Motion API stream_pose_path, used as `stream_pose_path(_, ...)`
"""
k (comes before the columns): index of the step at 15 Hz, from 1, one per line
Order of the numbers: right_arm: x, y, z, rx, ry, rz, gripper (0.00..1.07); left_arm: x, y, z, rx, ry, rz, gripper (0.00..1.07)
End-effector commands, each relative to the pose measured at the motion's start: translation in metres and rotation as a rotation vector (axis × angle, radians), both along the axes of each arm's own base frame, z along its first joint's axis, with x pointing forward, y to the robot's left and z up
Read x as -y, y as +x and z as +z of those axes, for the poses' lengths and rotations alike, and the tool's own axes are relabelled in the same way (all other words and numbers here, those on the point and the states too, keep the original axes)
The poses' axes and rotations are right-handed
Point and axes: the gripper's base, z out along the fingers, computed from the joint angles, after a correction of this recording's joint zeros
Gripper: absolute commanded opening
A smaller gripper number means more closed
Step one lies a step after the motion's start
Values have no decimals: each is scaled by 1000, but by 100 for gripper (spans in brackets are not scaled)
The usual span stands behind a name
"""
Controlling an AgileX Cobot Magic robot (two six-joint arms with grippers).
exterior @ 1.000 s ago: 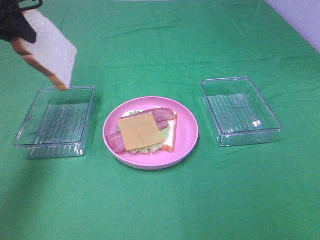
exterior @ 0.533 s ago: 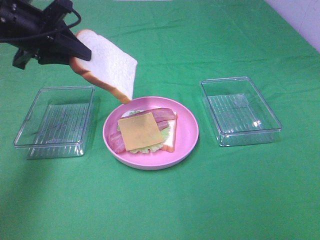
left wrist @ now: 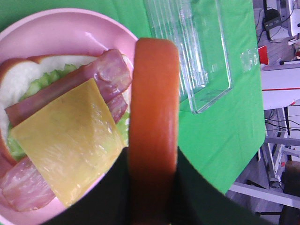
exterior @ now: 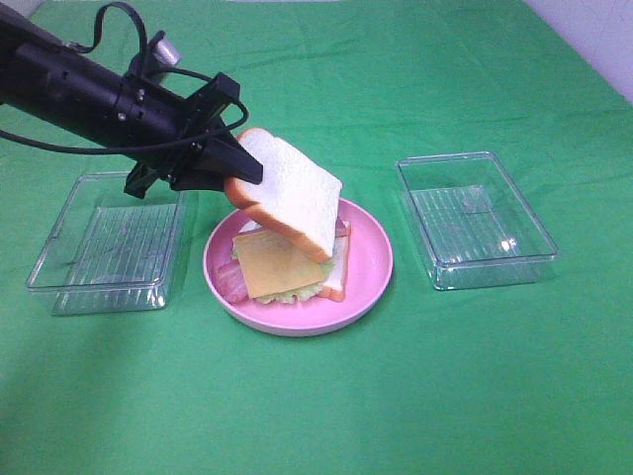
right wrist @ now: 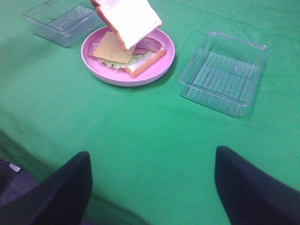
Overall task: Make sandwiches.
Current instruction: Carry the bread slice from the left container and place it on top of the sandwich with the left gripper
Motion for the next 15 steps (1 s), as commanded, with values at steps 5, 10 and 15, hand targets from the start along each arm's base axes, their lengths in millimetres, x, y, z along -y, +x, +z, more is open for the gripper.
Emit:
stream_pose_path(5,1,0,0,15,8,-12,71,11,3,-28,-53,10,27,0)
stream_pose_path(10,1,0,0,15,8,-12,71,10,2,-28,-57,7,23,32)
stream_pose_path(15,1,0,0,15,8,-12,71,12,-3,-27,-80,6,-33,71)
